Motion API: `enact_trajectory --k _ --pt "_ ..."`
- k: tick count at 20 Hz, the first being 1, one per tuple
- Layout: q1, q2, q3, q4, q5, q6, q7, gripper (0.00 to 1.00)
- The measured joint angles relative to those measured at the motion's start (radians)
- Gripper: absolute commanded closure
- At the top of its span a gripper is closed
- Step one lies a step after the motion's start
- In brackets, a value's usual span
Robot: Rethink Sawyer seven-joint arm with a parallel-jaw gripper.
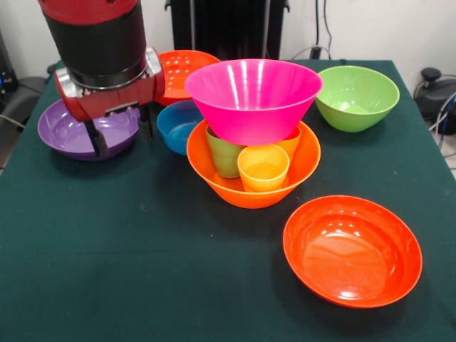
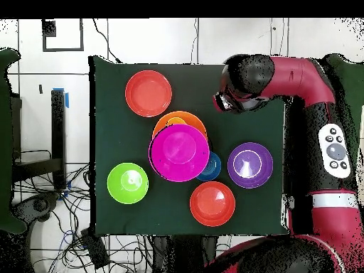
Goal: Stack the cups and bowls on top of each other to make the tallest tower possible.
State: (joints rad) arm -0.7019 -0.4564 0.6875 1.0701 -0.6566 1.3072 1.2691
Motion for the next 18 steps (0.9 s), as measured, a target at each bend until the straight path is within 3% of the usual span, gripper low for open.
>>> enact_trajectory --k 9,18 --pt "0.0 0.054 0.0 -0.041 -0.006 0.0 0.0 0.0" --pt "0.0 0.05 0.0 -0.048 -0.012 0.0 0.0 0.0"
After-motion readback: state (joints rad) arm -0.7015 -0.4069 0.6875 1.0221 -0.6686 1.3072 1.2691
